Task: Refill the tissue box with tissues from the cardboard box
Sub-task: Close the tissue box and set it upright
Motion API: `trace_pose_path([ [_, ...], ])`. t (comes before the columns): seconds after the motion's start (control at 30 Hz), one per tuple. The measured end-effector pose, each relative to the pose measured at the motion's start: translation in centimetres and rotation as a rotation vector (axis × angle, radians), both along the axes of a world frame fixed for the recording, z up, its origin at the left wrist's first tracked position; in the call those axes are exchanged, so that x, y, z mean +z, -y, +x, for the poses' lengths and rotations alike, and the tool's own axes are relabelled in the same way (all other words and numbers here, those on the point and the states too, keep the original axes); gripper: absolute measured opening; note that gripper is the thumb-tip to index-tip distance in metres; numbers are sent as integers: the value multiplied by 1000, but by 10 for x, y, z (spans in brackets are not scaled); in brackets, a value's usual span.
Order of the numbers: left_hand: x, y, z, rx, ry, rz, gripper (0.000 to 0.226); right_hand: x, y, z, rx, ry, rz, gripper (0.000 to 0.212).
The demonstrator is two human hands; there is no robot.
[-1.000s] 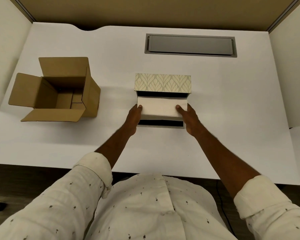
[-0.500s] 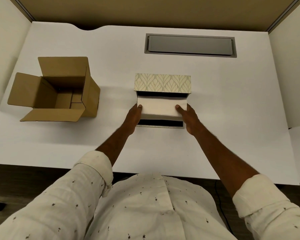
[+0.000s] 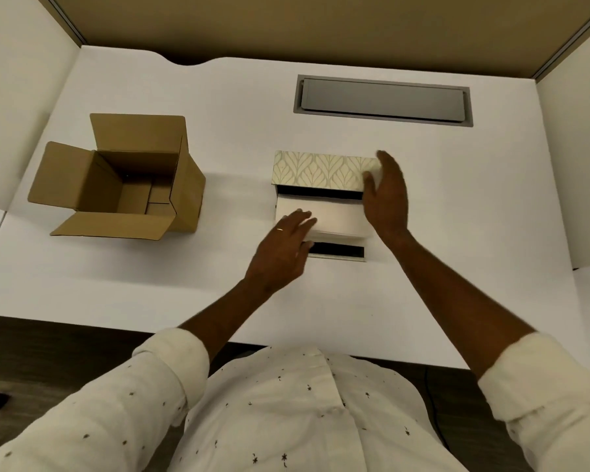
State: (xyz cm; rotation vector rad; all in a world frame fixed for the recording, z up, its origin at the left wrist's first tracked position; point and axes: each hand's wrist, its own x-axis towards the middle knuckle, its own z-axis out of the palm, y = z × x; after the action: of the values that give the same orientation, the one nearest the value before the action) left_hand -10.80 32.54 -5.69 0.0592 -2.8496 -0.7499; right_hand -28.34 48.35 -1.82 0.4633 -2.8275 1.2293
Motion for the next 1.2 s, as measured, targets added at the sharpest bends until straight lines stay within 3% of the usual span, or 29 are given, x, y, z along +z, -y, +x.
trace_pose_path([
  [0.1,-2,-9,-6,-85,150,-174,56,5,23,-24,333,-22,372,57],
  [0.2,-7,-11,-8,-74,267,-226,65,3,33,-39,494,30,603,61],
  [0.57,-10,-15,-5,-65,319,-220,73,7,12,-14,482,-3,444,67],
  [0.77,-9,-6,10,-177,-97,-196,52,2,-9,21,439,-167,423,58],
  [0.9,-8,0,15,-87,-236,-112,52,-11,-23,48,399,-258,440,61],
  [1.0,-7,7,14,-28,-223,-142,58,-25,-34,64,397,-294,456,63],
  [1.2,-12,19,13,-7,-7,-283,66,-49,-50,89,455,-349,457,56],
])
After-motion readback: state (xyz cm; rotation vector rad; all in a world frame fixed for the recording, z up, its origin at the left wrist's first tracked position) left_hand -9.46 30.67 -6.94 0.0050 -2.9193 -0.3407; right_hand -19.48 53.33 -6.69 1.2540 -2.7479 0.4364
